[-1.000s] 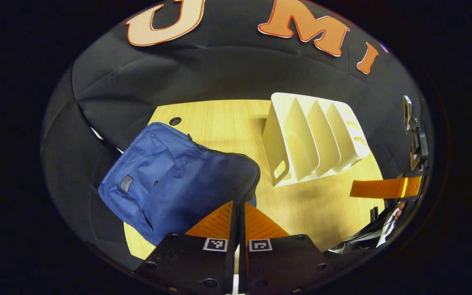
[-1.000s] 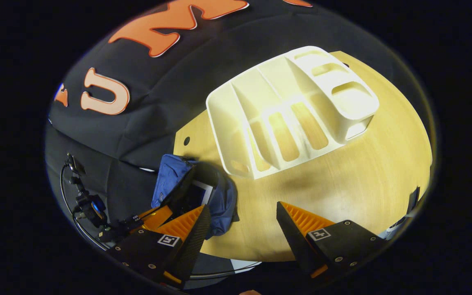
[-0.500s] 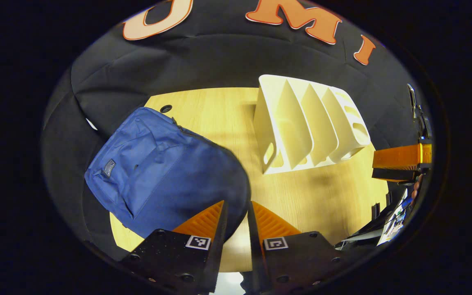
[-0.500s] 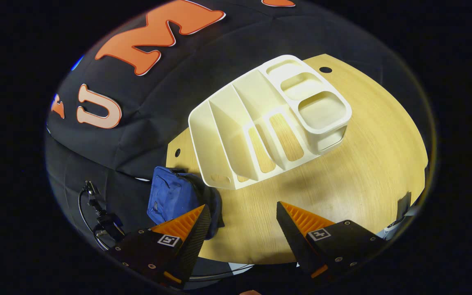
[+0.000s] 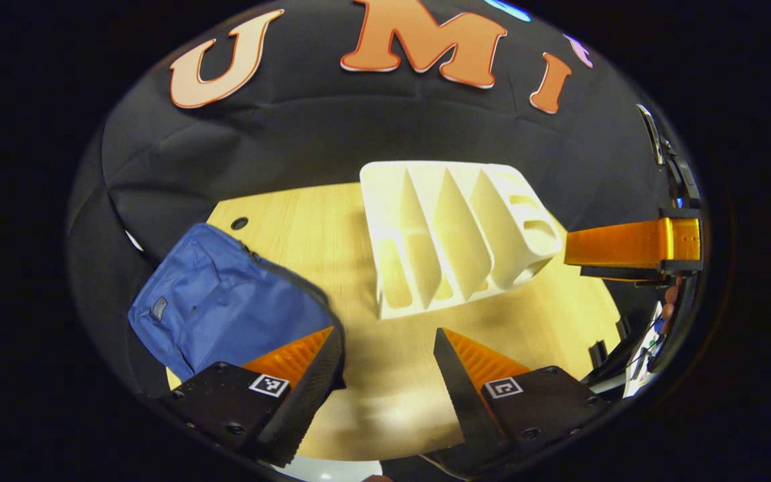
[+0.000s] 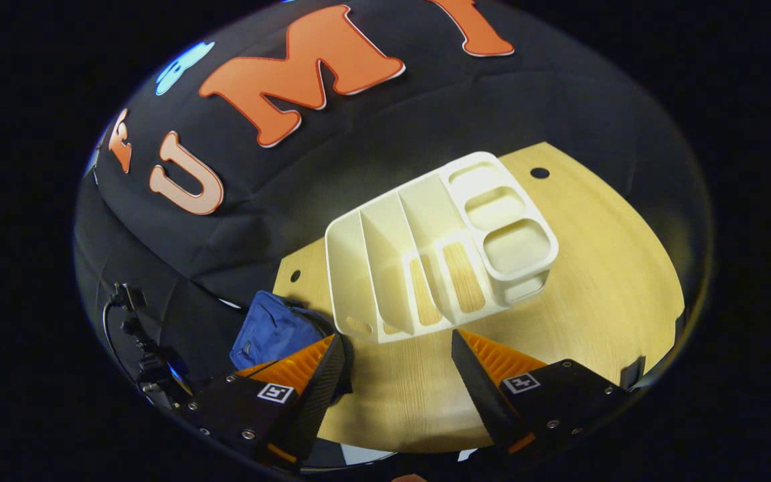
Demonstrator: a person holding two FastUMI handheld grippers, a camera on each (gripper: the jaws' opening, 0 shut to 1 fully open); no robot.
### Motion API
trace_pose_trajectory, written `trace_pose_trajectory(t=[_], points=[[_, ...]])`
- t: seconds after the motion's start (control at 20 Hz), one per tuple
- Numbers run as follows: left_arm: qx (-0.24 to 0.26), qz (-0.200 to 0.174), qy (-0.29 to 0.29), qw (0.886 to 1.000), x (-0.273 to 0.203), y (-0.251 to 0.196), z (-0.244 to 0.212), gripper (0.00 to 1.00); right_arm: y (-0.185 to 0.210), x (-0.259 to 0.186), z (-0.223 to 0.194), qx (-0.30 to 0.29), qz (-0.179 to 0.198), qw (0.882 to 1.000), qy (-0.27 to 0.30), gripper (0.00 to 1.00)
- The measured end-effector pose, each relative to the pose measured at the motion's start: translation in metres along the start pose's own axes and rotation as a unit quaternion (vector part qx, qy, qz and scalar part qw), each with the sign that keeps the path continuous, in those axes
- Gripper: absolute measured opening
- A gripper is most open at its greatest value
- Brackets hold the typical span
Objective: Open the schoolbag, grab two books from the bookshelf and put them into the schoolbag.
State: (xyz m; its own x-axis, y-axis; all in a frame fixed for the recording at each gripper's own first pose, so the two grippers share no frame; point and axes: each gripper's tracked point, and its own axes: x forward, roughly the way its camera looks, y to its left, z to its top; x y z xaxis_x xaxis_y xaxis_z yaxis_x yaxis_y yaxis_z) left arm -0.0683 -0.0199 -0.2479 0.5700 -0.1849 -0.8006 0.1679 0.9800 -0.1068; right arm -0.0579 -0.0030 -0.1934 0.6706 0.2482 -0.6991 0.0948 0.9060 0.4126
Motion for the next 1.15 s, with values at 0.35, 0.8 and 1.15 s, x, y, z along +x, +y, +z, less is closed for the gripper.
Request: trace_pose_trajectory(t=[0.35, 0.8, 1.15], points=[[-0.012, 0.003, -0.156, 0.988, -0.037, -0.015, 0.078, 0.91, 0.005, -0.026, 0.044, -0.062, 0.002, 0.993, -0.105, 0.97], [-0.021, 0.014, -0.357, 0.934, -0.111, -0.013, 0.168, 0.93, 0.034, -0.081, 0.109, -0.143, -0.011, 0.952, -0.271, 0.97], [0.005, 0.038, -0.411, 0.911, -0.142, -0.017, 0.181, 0.93, 0.05, -0.109, 0.12, -0.205, -0.019, 0.909, -0.363, 0.97]])
